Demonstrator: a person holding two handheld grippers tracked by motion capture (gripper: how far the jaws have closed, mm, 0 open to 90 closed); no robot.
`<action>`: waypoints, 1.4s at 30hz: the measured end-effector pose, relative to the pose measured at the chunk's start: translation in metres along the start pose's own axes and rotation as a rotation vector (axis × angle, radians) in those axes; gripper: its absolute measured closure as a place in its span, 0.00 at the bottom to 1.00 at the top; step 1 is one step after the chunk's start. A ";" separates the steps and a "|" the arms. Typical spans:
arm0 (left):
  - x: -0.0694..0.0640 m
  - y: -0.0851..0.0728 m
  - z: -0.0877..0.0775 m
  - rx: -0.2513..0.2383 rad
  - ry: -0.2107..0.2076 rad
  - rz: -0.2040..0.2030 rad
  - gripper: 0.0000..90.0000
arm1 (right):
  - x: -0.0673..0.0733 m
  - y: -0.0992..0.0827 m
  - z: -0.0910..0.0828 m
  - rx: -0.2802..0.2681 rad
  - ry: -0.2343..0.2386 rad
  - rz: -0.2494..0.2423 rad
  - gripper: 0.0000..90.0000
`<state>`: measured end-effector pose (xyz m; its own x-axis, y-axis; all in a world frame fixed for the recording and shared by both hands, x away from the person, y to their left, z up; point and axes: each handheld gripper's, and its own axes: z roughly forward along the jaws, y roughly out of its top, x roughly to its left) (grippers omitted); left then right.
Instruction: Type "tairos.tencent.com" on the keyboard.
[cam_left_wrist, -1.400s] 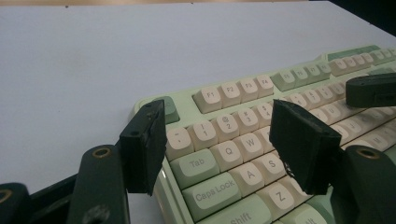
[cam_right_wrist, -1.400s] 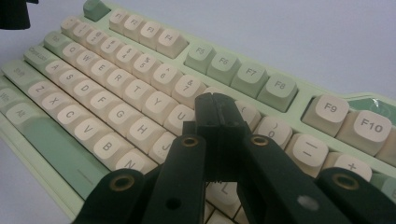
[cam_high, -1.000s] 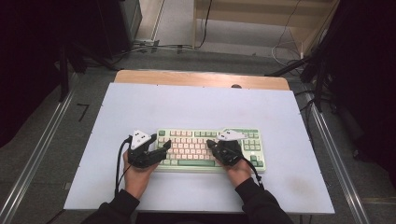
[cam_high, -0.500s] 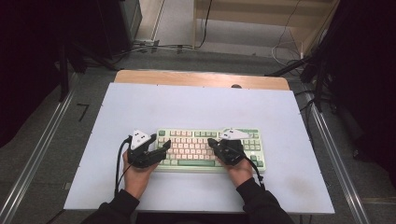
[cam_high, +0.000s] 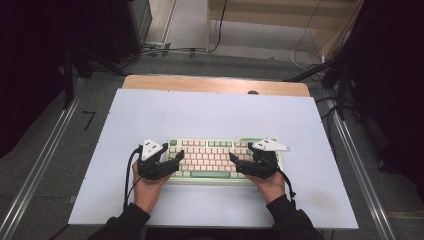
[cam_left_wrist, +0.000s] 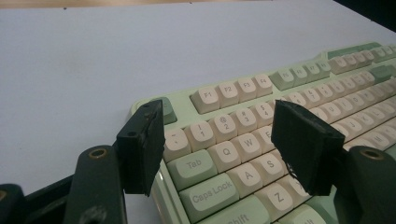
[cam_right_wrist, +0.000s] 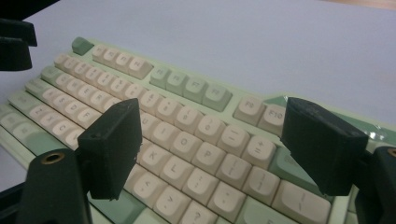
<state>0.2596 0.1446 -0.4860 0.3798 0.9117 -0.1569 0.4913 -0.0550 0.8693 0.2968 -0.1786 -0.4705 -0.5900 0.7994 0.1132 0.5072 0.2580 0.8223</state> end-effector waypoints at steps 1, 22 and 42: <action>0.000 0.000 0.000 0.001 0.000 0.001 0.39 | -0.001 -0.002 -0.001 0.002 -0.001 0.001 0.20; -0.027 0.013 0.026 0.075 -0.180 0.097 1.00 | -0.015 -0.016 -0.007 0.006 -0.028 0.029 0.21; -0.036 0.014 0.049 0.158 -0.182 0.112 1.00 | -0.015 -0.017 -0.005 0.013 -0.031 0.034 0.22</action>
<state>0.2911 0.0913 -0.4911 0.5663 0.8089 -0.1582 0.5493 -0.2273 0.8041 0.2939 -0.1974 -0.4838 -0.5524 0.8244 0.1235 0.5351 0.2372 0.8108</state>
